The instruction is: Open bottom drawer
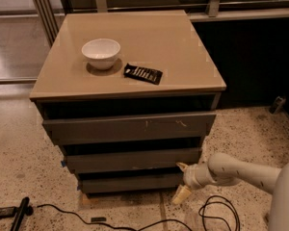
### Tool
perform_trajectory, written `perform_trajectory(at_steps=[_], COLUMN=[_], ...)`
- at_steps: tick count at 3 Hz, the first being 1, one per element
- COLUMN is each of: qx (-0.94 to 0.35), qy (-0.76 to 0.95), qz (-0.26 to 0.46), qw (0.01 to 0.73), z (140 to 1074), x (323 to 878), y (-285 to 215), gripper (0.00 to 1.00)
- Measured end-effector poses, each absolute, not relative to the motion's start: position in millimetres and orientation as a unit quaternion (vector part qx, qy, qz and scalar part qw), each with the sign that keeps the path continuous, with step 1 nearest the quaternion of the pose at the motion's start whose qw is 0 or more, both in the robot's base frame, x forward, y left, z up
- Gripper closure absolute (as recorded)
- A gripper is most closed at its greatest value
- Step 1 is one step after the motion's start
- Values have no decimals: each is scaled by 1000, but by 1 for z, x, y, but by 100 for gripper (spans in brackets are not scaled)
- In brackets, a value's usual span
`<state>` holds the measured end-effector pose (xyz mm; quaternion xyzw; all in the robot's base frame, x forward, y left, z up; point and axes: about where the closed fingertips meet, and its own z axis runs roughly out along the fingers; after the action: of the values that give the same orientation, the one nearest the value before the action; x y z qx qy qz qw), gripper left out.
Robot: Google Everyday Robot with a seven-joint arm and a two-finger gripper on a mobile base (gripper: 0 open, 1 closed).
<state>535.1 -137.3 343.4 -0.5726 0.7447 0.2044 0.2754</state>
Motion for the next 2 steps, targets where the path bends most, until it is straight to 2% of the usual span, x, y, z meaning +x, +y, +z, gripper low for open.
perform_trajectory(at_steps=[2], qx=[-588], qy=[730], qz=[220], qw=[271], z=[324], x=[533], y=[-130], gripper=[0])
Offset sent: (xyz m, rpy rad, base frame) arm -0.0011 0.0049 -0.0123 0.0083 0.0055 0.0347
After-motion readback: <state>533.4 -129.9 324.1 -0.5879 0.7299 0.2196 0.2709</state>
